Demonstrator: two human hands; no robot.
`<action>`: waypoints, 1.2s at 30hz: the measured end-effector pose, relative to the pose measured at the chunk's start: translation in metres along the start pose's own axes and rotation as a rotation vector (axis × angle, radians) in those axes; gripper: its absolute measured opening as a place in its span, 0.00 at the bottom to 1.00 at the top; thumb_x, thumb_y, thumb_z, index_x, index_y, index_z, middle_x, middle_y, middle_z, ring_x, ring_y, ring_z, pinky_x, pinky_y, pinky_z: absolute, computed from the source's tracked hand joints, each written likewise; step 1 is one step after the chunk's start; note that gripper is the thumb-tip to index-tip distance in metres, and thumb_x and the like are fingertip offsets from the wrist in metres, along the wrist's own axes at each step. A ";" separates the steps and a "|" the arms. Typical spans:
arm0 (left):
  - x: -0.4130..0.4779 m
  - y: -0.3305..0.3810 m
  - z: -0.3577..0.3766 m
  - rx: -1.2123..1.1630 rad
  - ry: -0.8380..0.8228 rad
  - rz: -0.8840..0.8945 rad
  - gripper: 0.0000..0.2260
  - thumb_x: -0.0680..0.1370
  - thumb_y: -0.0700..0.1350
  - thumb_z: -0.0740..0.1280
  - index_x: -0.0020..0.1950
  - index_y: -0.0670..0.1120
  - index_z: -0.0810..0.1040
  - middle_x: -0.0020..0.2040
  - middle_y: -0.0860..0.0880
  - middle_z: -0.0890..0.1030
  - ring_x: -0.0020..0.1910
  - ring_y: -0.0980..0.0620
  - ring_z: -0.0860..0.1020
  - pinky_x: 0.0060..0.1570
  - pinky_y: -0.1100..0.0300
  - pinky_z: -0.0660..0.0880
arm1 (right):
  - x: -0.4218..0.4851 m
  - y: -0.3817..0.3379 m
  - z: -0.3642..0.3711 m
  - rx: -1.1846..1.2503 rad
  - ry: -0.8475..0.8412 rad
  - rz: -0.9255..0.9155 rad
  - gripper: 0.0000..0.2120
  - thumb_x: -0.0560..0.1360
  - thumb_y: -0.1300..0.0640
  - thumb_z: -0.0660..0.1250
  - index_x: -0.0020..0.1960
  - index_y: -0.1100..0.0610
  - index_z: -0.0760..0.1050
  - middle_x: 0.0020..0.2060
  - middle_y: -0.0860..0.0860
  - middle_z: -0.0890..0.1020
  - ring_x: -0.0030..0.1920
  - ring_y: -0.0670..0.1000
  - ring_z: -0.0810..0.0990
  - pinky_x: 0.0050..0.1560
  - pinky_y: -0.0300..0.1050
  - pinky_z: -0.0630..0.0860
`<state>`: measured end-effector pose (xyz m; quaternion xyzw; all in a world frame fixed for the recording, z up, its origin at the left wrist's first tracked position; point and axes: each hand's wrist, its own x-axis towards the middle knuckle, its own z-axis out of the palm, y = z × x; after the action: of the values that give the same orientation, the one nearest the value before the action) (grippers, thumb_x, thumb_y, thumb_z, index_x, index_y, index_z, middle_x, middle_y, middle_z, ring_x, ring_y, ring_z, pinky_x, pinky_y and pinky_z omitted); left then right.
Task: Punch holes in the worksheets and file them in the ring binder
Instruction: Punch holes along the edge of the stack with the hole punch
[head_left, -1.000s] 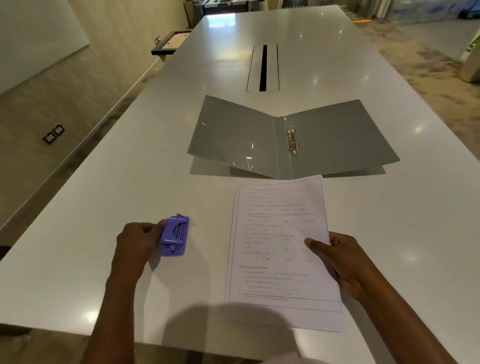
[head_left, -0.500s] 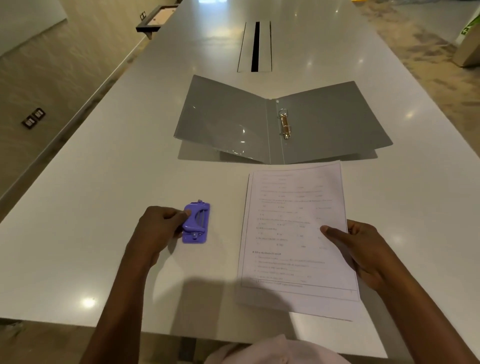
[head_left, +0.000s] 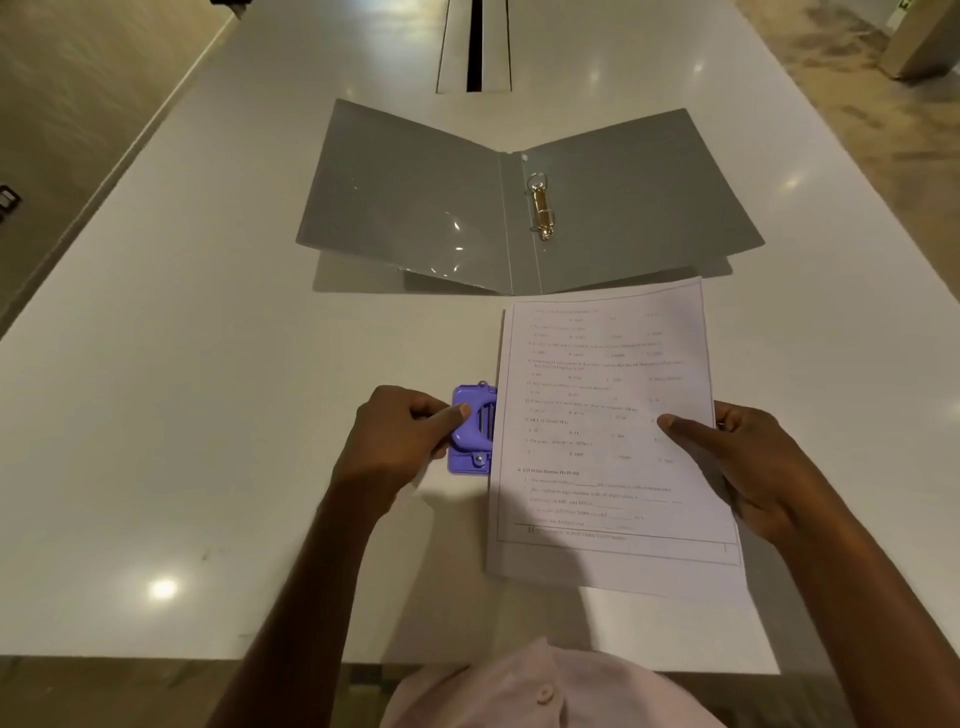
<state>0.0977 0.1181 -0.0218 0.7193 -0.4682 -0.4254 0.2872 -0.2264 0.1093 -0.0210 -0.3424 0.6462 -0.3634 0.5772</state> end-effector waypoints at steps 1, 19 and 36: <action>-0.001 0.001 0.002 -0.004 0.000 -0.001 0.11 0.79 0.49 0.74 0.44 0.42 0.88 0.38 0.43 0.88 0.38 0.46 0.84 0.49 0.49 0.84 | 0.001 0.000 -0.002 -0.005 0.005 0.007 0.11 0.77 0.61 0.74 0.58 0.60 0.84 0.50 0.55 0.89 0.53 0.64 0.87 0.64 0.67 0.78; 0.001 -0.005 0.005 -0.100 0.011 -0.018 0.09 0.77 0.48 0.76 0.44 0.43 0.89 0.37 0.46 0.88 0.36 0.50 0.84 0.52 0.43 0.85 | 0.014 -0.010 -0.011 0.011 -0.024 0.049 0.08 0.77 0.62 0.73 0.56 0.61 0.84 0.48 0.54 0.90 0.46 0.56 0.89 0.45 0.48 0.86; -0.002 -0.002 0.002 -0.010 -0.005 0.012 0.12 0.78 0.52 0.74 0.45 0.44 0.88 0.35 0.45 0.87 0.36 0.47 0.84 0.51 0.41 0.84 | 0.017 0.002 -0.008 0.043 -0.016 0.057 0.11 0.77 0.62 0.73 0.59 0.60 0.84 0.51 0.55 0.89 0.49 0.57 0.89 0.45 0.49 0.87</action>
<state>0.0961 0.1207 -0.0238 0.7141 -0.4711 -0.4275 0.2922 -0.2364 0.0962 -0.0308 -0.3140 0.6431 -0.3580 0.5997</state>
